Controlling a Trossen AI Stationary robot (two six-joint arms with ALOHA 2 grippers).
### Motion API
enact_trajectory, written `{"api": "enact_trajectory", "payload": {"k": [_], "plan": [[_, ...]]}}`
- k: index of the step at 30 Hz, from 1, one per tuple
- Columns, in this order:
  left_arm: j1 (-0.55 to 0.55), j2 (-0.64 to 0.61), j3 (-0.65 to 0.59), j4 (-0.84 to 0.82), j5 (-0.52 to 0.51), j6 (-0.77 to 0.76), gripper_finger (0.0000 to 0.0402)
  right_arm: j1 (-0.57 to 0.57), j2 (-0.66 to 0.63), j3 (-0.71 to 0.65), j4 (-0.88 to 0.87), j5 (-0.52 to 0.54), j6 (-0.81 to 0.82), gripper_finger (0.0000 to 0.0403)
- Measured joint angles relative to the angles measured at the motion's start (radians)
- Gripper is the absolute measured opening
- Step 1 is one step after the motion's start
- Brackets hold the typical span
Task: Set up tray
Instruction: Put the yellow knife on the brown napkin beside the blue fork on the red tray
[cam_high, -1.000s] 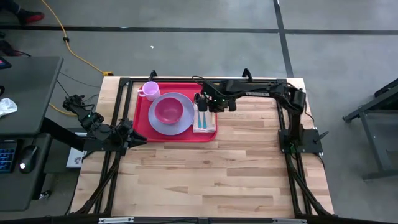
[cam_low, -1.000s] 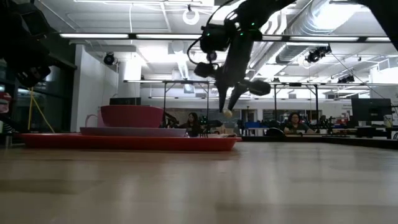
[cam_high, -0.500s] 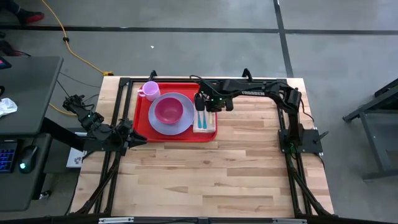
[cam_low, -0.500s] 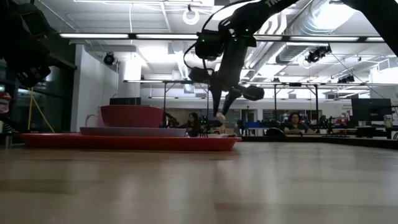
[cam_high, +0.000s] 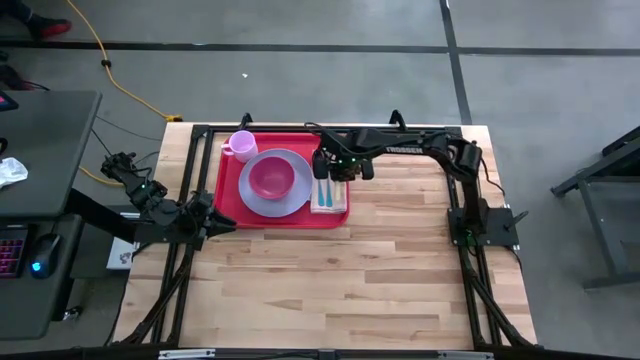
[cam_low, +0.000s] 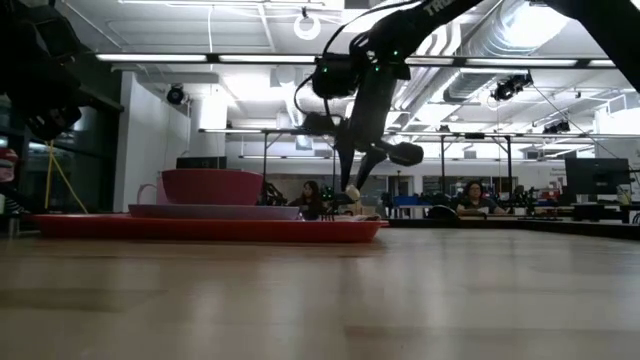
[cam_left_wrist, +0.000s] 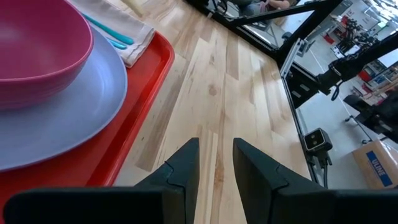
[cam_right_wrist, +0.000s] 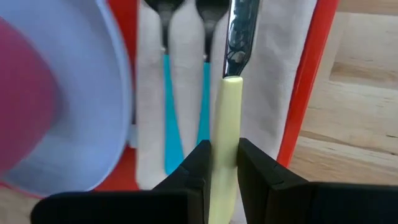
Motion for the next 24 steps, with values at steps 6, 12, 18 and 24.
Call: {"api": "enact_trajectory", "payload": {"k": [6,12,18,24], "plan": [[0.000,0.000,0.000,0.001,0.000,0.002,0.0129,-0.006,0.051,-0.002,-0.002,-0.014,-0.023,0.0043],[0.000,0.000,0.000,0.004,0.000,-0.001,0.0129,-0.024,0.069,-0.002,-0.014,-0.013,-0.043,0.0044],[0.000,0.000,0.000,0.004,-0.010,-0.002,0.0129,-0.029,0.071,-0.002,-0.024,0.000,-0.044,0.0044],[0.000,0.000,0.000,0.004,-0.013,-0.002,0.0129,-0.034,0.088,-0.002,-0.035,-0.005,-0.051,0.0044]]}}
